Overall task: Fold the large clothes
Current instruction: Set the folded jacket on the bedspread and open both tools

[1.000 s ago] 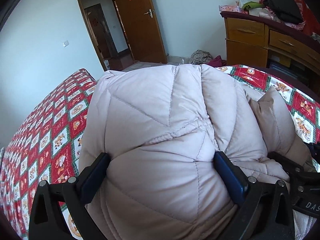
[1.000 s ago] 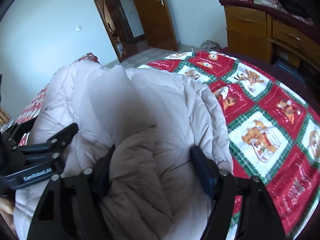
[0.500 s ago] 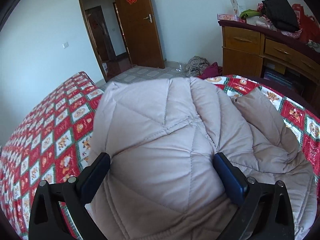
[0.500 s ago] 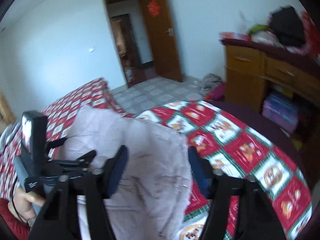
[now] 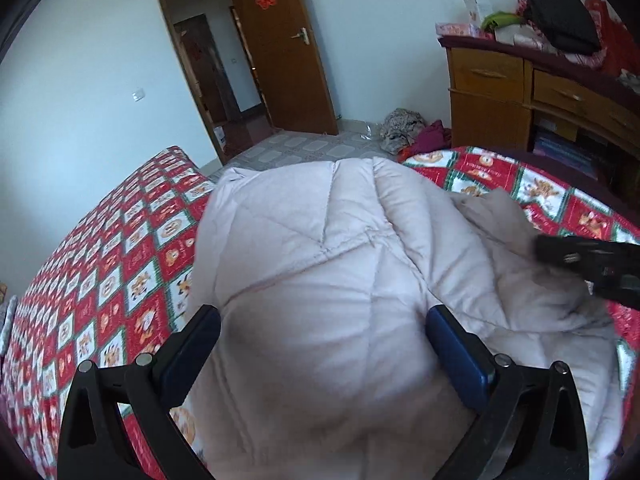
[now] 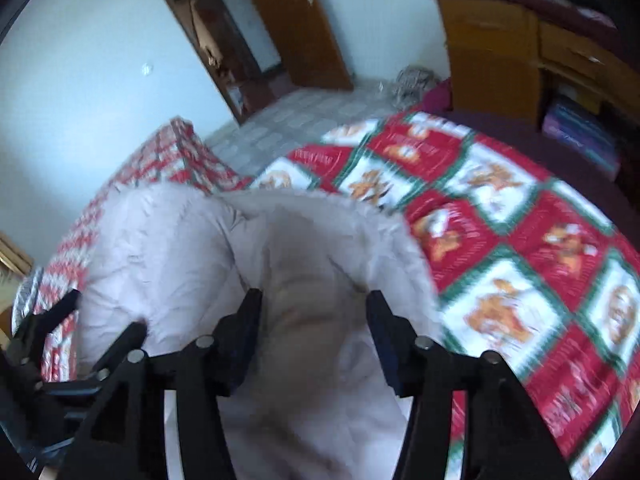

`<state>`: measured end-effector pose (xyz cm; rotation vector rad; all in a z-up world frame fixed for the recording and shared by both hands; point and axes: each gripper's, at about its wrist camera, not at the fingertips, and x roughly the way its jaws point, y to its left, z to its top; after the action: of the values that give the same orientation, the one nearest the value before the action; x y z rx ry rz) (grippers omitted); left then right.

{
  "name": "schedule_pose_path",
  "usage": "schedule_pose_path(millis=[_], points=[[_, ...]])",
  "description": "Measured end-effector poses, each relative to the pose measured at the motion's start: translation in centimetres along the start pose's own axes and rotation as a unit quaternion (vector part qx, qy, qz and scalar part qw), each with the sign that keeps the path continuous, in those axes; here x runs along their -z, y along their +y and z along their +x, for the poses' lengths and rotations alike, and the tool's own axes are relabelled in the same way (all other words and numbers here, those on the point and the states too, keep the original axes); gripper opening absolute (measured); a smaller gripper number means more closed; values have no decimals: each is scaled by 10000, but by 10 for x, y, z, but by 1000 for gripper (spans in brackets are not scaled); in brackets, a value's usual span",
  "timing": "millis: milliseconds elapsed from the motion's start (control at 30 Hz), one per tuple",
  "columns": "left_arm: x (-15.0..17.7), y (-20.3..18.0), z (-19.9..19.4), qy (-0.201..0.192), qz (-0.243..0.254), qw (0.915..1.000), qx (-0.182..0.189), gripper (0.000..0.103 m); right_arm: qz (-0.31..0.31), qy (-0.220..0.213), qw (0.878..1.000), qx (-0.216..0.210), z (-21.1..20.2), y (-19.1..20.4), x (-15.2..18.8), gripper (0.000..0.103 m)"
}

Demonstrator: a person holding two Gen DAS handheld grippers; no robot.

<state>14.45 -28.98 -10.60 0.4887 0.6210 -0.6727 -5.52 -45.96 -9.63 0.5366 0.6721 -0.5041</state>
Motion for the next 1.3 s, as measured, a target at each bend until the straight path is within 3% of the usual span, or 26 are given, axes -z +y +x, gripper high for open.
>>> schedule_pose_path(millis=[33, 100, 167, 200, 467, 800, 1000, 1300], points=[[2, 2, -8, -3, -128, 9999, 23, 102, -143, -186, 9997, 108, -18, 4, 5, 59], [10, 4, -27, 28, -434, 9989, 174, 102, -392, -467, 9977, 310, -48, 10, 16, 83], [18, 5, -41, 54, -590, 9975, 375, 102, -548, -745, 9944, 513, -72, 13, 28, 98], [24, 4, -50, 89, -656, 9971, 382, 102, -624, -883, 9922, 628, -82, 15, 35, 100], [68, -2, -116, -292, -565, 9980, -10, 102, -1023, -956, 9866, 835, -104, 26, 69, 100], [105, -7, -179, -488, -465, 9924, -1034, 102, -1218, -1058, 9846, 671, -148, 47, 104, 101], [113, 3, -210, -529, -829, 9914, -867, 102, -1319, -1357, 9800, 613, -178, 61, 112, 103], [112, 14, -261, -1108, -1151, 9831, -894, 102, -1447, -2240, 9630, 401, -227, 78, 112, 103]])
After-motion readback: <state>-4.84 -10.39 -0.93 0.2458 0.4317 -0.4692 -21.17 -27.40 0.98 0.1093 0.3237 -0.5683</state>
